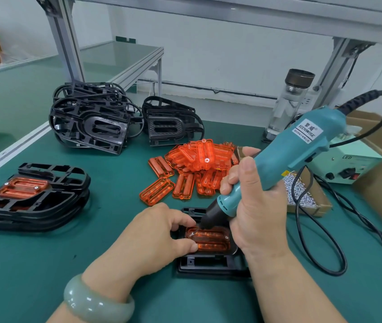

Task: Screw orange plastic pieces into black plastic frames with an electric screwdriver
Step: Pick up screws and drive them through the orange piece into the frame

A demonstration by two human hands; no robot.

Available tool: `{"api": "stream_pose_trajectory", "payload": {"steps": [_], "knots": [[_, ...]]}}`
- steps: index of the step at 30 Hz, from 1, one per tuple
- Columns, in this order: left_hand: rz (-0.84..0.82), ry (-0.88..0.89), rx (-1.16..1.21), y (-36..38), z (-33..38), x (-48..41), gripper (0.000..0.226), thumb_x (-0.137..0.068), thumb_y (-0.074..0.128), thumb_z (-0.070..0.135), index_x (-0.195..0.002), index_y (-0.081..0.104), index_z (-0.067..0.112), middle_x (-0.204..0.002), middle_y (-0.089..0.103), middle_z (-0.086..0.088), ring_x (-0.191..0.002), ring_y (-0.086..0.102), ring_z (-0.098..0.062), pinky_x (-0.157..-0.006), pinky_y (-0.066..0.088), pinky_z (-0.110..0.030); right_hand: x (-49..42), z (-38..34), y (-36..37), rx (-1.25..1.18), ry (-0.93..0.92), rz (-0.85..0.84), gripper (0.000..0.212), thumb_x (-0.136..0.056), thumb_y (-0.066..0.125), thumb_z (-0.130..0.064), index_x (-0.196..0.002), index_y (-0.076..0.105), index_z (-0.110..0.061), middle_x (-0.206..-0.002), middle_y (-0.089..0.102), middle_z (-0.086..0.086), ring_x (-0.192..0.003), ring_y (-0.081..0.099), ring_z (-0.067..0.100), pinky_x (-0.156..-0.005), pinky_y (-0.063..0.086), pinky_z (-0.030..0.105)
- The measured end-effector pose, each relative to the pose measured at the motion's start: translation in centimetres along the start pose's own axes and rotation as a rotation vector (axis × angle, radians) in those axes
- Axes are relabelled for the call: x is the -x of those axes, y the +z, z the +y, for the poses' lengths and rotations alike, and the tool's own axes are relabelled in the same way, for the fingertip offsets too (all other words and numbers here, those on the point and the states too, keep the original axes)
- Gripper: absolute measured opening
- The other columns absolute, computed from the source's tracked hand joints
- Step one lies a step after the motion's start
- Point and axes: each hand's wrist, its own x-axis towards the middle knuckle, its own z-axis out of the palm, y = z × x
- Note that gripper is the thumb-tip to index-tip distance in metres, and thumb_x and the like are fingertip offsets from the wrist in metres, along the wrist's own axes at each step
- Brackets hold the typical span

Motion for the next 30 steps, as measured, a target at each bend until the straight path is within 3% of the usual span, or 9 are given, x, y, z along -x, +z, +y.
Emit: {"api": "stream_pose_trajectory", "payload": {"steps": [3, 6, 11, 15, 19, 22, 26, 30], "knots": [[-0.003, -0.007, 0.008, 0.0, 0.0, 0.1, 0.04, -0.07, 0.075, 0.05, -0.108, 0.063, 0.047, -0.088, 0.049, 0.02, -0.081, 0.05, 0.002, -0.075, 0.04, -0.021, 0.0, 0.0, 0.1, 0.02, -0.005, -0.036, 0.025, -0.084, 0.065, -0.028, -0.102, 0.054, -0.015, -0.06, 0.052, -0.003, -0.051, 0.05, 0.013, -0.052, 0.044, 0.023], [0.001, -0.001, 0.001, -0.1, 0.1, 0.1, 0.038, -0.07, 0.075, 0.049, -0.106, 0.063, 0.049, -0.086, 0.05, 0.02, -0.079, 0.049, 0.001, -0.075, 0.04, -0.021, -0.1, 0.0, 0.4, 0.019, -0.01, -0.11, 0.041, -0.075, 0.08, -0.045, -0.1, 0.059, -0.02, -0.062, 0.053, -0.003, -0.051, 0.051, 0.013, -0.054, 0.045, 0.024], [0.003, 0.01, -0.014, 0.0, 0.0, 0.0, 0.04, -0.069, 0.075, 0.051, -0.107, 0.063, 0.049, -0.087, 0.049, 0.02, -0.079, 0.048, 0.001, -0.075, 0.04, -0.021, -0.3, 0.0, 0.8, 0.032, 0.005, -0.226, 0.042, -0.07, 0.079, -0.055, -0.099, 0.063, -0.028, -0.064, 0.054, -0.006, -0.053, 0.052, 0.012, -0.056, 0.046, 0.023], [-0.012, 0.044, -0.006, 0.0, -0.1, 0.1, 0.04, -0.069, 0.074, 0.052, -0.108, 0.062, 0.052, -0.089, 0.05, 0.017, -0.082, 0.049, -0.003, -0.076, 0.041, -0.02, -0.4, 0.2, 1.0, 0.04, 0.01, -0.262, 0.047, -0.072, 0.078, -0.054, -0.104, 0.061, -0.024, -0.063, 0.054, -0.006, -0.053, 0.051, 0.012, -0.057, 0.046, 0.024], [-0.015, 0.144, 0.022, -0.5, 0.7, 0.0, 0.026, -0.069, 0.076, 0.046, -0.076, 0.059, 0.065, -0.067, 0.058, 0.008, -0.071, 0.053, -0.005, -0.061, 0.046, -0.018, -0.4, 0.1, 1.4, 0.062, 0.034, -0.337, 0.059, -0.073, 0.077, -0.054, -0.112, 0.055, -0.015, -0.063, 0.054, -0.006, -0.053, 0.051, 0.012, -0.058, 0.046, 0.023], [-0.004, 0.155, -0.017, -0.4, 1.1, -0.1, 0.032, -0.069, 0.077, 0.043, -0.055, 0.053, 0.06, -0.051, 0.048, 0.012, -0.053, 0.046, -0.005, -0.046, 0.033, -0.016, -0.6, 0.2, 1.7, 0.085, 0.046, -0.401, 0.054, -0.073, 0.076, -0.053, -0.111, 0.057, -0.019, -0.064, 0.056, -0.007, -0.053, 0.051, 0.011, -0.059, 0.046, 0.024], [-0.003, 0.138, -0.007, -0.5, 1.2, 0.0, 0.033, -0.068, 0.078, 0.042, -0.051, 0.053, 0.055, -0.046, 0.037, 0.007, -0.046, 0.04, -0.007, -0.045, 0.027, -0.017, -0.9, 0.3, 2.1, 0.066, 0.07, -0.449, 0.044, -0.074, 0.077, -0.049, -0.108, 0.061, -0.026, -0.062, 0.053, -0.004, -0.053, 0.049, 0.011, -0.058, 0.045, 0.023], [0.011, 0.138, -0.02, -0.5, 1.3, 0.0, 0.034, -0.067, 0.079, 0.043, -0.052, 0.051, 0.058, -0.052, 0.04, 0.005, -0.05, 0.042, -0.006, -0.044, 0.028, -0.015, -1.0, 0.5, 1.9, 0.033, 0.069, -0.438, 0.03, -0.082, 0.07, -0.025, -0.109, 0.06, -0.017, -0.058, 0.052, -0.004, -0.049, 0.047, 0.012, -0.055, 0.044, 0.023]]}}
